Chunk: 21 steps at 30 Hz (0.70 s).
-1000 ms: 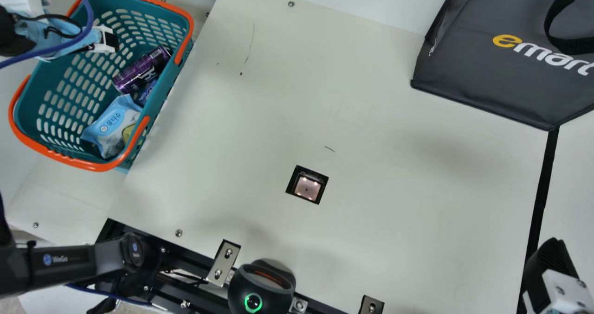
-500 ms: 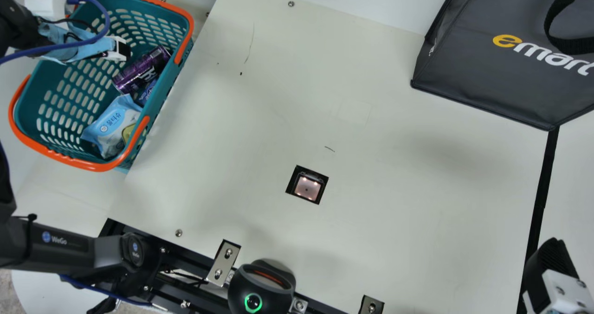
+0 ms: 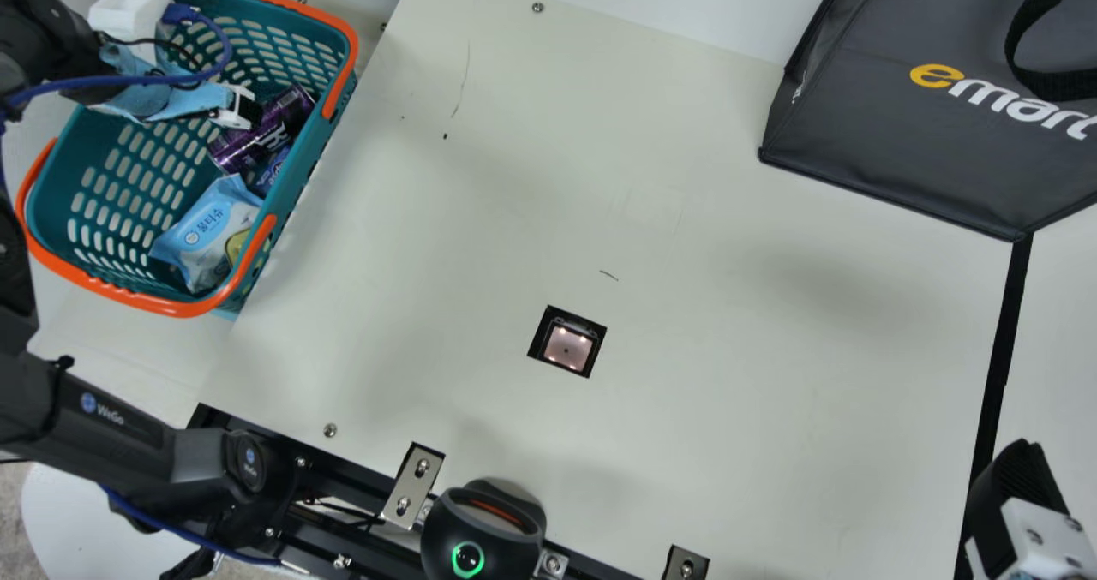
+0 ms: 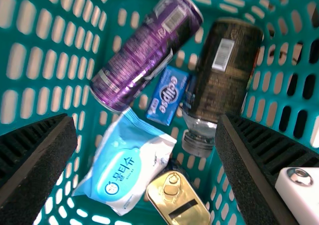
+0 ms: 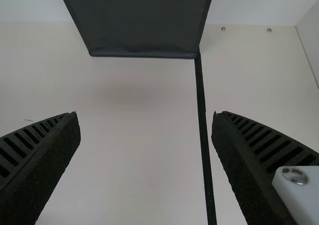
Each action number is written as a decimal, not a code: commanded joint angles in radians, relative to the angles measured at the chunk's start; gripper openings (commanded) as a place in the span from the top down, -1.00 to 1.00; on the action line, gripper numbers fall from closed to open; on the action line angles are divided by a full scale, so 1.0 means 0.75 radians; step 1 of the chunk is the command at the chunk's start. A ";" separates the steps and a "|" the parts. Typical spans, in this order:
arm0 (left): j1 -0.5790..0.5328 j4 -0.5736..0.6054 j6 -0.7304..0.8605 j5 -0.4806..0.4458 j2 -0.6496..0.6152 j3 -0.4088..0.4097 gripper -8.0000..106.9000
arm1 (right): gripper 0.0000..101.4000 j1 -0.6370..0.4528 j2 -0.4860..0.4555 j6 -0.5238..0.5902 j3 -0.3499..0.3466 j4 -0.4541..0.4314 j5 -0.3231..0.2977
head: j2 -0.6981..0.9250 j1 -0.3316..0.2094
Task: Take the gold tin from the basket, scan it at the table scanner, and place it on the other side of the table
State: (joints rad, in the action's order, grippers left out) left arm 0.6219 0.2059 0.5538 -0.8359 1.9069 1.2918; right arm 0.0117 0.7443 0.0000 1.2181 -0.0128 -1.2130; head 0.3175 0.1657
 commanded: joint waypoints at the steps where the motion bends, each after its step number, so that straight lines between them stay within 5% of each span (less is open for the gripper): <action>1: 0.004 -0.001 0.000 -0.013 0.018 0.000 -0.71 | -0.87 0.000 0.000 0.000 0.000 0.000 0.000 | 0.005 -0.037; 21: 0.037 -0.041 -0.146 0.055 0.056 -0.223 -0.71 | -0.87 0.000 0.000 0.000 0.000 0.000 0.000 | 0.005 -0.037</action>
State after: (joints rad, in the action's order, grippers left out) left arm 0.6474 0.1754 0.4522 -0.8003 1.9517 1.1389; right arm 0.0117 0.7443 0.0000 1.2181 -0.0128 -1.2130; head 0.3191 0.1657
